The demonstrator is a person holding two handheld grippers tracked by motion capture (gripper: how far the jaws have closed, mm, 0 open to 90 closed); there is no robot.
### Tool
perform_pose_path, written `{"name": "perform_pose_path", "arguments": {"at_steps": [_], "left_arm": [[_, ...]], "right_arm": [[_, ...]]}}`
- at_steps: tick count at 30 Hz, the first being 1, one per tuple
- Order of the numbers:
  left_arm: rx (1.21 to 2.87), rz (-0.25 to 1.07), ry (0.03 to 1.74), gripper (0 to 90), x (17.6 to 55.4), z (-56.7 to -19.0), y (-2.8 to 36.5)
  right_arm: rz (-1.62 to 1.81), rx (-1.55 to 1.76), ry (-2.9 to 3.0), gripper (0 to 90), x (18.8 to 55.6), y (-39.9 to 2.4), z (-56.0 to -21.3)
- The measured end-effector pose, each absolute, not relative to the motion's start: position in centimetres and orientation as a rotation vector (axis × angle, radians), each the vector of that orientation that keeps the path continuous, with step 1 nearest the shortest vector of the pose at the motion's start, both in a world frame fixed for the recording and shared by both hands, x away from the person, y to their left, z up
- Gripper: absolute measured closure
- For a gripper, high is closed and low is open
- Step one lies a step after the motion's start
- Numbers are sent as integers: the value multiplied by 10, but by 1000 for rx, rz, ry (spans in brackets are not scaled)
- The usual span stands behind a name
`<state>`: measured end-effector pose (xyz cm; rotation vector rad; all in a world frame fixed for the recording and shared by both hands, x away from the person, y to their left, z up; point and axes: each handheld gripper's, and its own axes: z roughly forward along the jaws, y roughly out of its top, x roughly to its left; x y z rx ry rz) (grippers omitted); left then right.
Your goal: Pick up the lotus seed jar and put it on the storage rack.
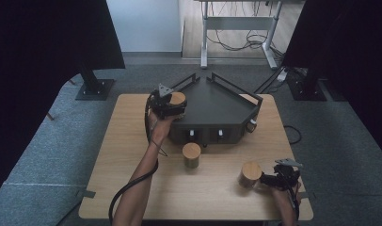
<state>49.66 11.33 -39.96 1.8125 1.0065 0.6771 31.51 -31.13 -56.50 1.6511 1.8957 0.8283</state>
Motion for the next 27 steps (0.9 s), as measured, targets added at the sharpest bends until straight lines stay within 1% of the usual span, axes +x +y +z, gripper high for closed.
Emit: {"name": "perform_pose_path", "arguments": {"at_steps": [3, 5, 9, 27], "left_arm": [[1827, 678, 1006, 82, 498, -400, 112], [1829, 685, 1006, 36, 497, -400, 112], [1838, 699, 1005, 16, 497, -400, 111], [1807, 711, 973, 16, 487, -392, 118]], "right_arm": [[829, 1650, 1897, 0, 315, -311, -565], [829, 1650, 1897, 0, 315, -311, -565], [829, 1650, 1897, 0, 315, -311, -565], [830, 1648, 1899, 0, 315, -311, -565]]}}
